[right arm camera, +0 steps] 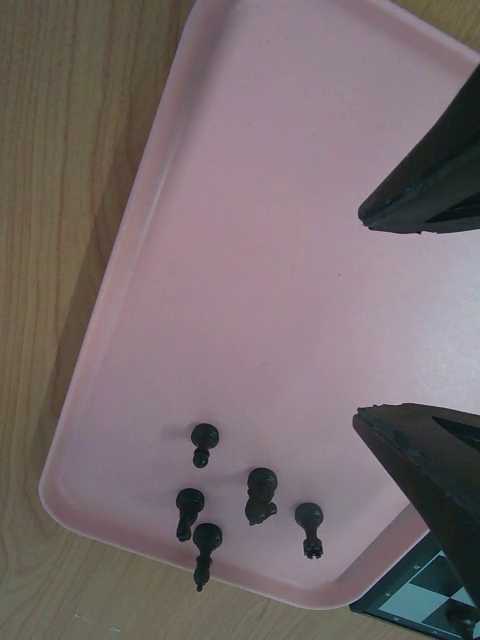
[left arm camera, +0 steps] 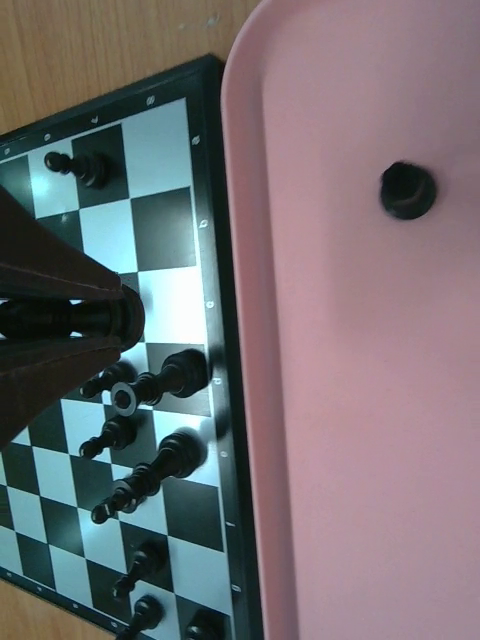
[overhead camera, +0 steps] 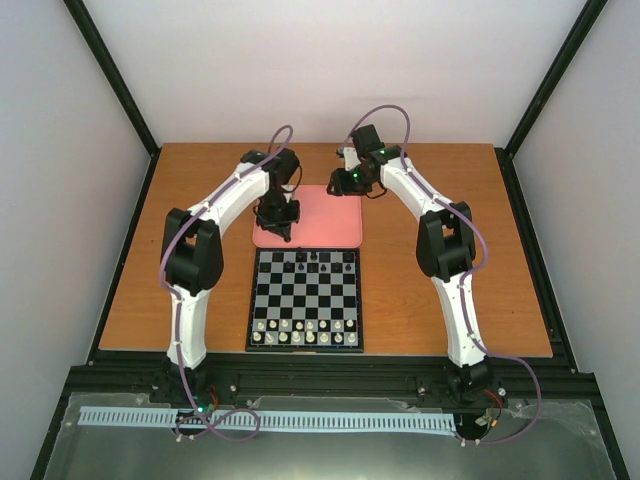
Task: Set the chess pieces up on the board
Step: Place the chess piece on the chessboard.
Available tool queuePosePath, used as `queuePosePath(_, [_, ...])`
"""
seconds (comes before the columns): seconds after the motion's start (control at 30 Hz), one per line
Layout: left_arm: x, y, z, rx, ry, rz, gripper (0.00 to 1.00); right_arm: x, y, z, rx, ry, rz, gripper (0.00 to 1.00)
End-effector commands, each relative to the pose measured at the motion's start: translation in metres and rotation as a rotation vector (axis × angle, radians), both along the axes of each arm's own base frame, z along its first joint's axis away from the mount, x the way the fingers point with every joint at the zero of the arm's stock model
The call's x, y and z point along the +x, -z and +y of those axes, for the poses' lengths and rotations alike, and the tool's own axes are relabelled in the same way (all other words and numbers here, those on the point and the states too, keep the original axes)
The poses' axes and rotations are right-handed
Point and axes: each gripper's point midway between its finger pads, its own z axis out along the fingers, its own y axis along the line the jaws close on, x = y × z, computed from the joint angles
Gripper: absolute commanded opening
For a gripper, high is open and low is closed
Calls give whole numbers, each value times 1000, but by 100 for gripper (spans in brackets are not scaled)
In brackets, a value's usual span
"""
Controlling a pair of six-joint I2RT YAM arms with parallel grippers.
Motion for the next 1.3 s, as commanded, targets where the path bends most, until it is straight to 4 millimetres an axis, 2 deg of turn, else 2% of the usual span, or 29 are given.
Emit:
queuePosePath(0.0, [-11, -5, -11, -32, -7, 8, 2, 6, -3, -2, 0, 3, -17, 47])
queuePosePath(0.3, [-23, 18, -10, -17, -13, 60, 2, 5, -4, -2, 2, 1, -15, 47])
queuePosePath(0.5, [-28, 24, -15, -21, -10, 77, 2, 6, -5, -1, 6, 0, -18, 47])
queuePosePath(1.27, [-25, 48, -14, 3, -6, 101, 3, 5, -3, -3, -3, 0, -16, 47])
